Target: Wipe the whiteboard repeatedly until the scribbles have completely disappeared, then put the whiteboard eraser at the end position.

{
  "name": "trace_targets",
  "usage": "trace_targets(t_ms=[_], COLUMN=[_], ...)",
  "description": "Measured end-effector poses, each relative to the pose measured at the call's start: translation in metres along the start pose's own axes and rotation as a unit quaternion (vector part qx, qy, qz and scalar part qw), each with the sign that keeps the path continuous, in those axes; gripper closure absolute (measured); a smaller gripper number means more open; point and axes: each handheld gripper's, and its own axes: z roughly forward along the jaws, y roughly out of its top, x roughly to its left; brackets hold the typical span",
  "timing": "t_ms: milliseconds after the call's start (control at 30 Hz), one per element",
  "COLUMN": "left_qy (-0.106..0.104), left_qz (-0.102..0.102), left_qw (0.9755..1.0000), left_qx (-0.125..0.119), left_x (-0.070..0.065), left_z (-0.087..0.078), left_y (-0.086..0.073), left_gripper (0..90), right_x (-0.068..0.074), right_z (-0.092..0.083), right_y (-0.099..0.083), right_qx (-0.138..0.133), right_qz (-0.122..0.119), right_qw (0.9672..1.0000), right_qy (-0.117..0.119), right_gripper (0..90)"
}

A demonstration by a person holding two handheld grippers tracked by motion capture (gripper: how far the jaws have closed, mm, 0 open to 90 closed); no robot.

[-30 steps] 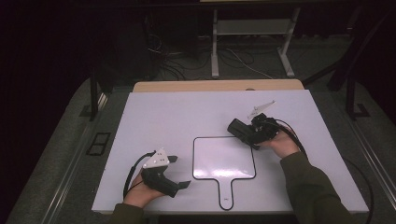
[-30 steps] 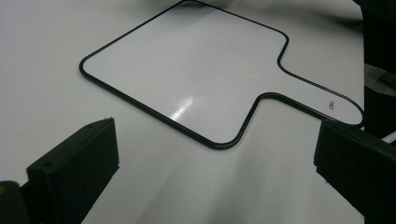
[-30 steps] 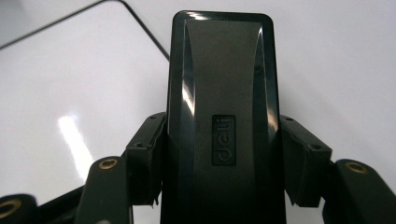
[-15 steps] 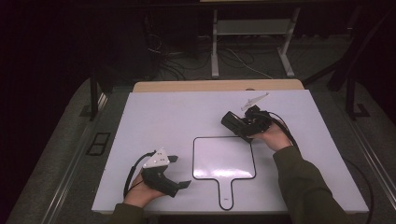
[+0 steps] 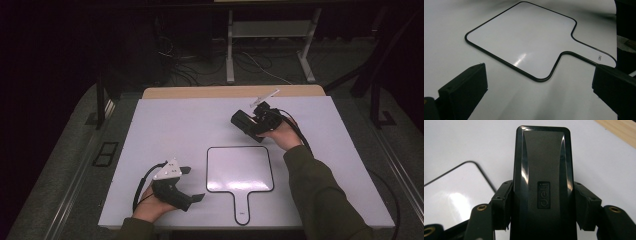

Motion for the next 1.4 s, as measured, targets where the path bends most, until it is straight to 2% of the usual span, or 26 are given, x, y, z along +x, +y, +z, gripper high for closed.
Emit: trace_targets(t_ms=[567, 1067, 1400], left_qy=[0.002, 0.005, 0.001], left_qz=[-0.001, -0.008, -0.003], left_qw=[1.0, 0.9999, 1.0], left_qx=[-0.002, -0.01, -0.007], left_x=[0.001, 0.013, 0.011], left_z=[-0.003, 0.001, 0.002], left_y=[-0.001, 0.0, 0.001], left_gripper=[0.0, 0.0, 0.0], right_x=[-0.015, -0.02, -0.023], right_z=[0.034, 0.067, 0.08], right_y=[0.03, 0.033, 0.029], right_qx=[0.012, 0.031, 0.047], right_qz=[0.012, 0.02, 0.02], right_qw=[0.9999, 0.9993, 0.9986], right_qy=[-0.002, -0.002, -0.01], right_gripper=[38.5, 38.4, 38.2])
